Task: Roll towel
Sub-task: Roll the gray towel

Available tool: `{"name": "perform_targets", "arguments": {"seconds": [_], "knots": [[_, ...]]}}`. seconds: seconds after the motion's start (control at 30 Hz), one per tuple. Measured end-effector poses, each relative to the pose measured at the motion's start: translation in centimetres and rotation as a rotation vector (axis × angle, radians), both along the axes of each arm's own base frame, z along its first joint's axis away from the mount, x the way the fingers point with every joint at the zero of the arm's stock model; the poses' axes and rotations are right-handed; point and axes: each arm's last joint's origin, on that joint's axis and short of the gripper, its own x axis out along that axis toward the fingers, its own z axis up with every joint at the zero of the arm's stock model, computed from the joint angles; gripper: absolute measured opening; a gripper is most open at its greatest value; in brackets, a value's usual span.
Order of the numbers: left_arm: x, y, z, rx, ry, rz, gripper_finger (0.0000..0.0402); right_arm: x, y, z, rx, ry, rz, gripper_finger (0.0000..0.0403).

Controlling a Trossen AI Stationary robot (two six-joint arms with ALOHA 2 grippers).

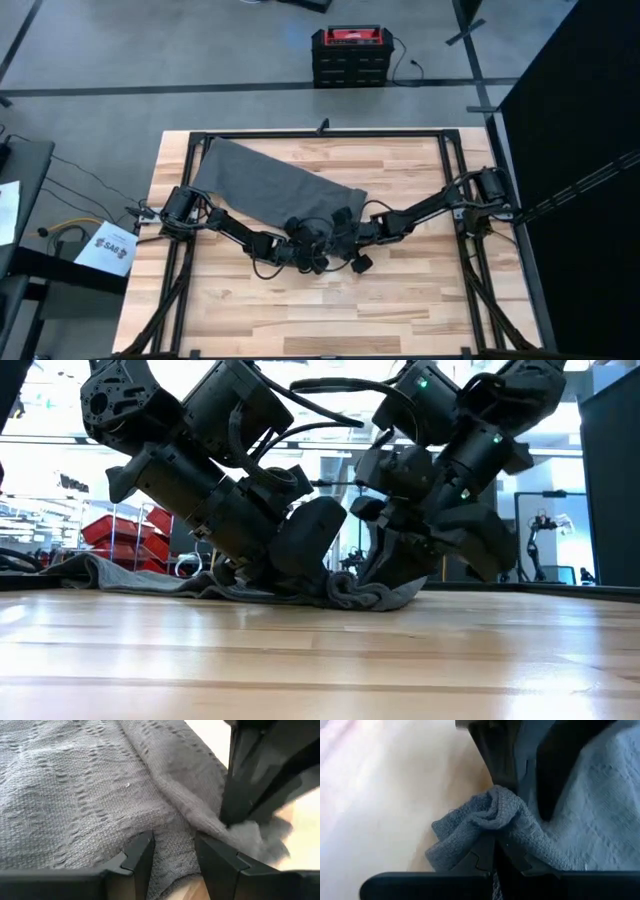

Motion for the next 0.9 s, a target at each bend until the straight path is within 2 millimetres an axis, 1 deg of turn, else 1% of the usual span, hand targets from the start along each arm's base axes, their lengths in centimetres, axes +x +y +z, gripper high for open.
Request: {"name": "perform_targets", "arguments": {"seconds": [0.27, 0.47, 0.63, 0.9], "knots": [[-0.1, -0.1, -0.1, 0.006, 0.017, 0.0, 0.0133, -0.6, -0.6, 0.1, -0.123, 0.053, -0.08, 0.0], [-0.2, -0.3, -0.1, 0.01, 0.018, -0.003, 0.0133, -0.7, -1.5, 0.2, -0.141, 0.064, -0.116, 0.0], [-0.2, -0.3, -0.1, 0.013, 0.02, -0.006, 0.0133, -1.0, -2.2, 0.6, -0.196, 0.068, -0.169, 0.0], [-0.2, -0.3, -0.1, 0.014, 0.023, -0.011, 0.0133, -0.9, -1.9, 1.4, -0.191, 0.017, -0.17, 0.0]]}}
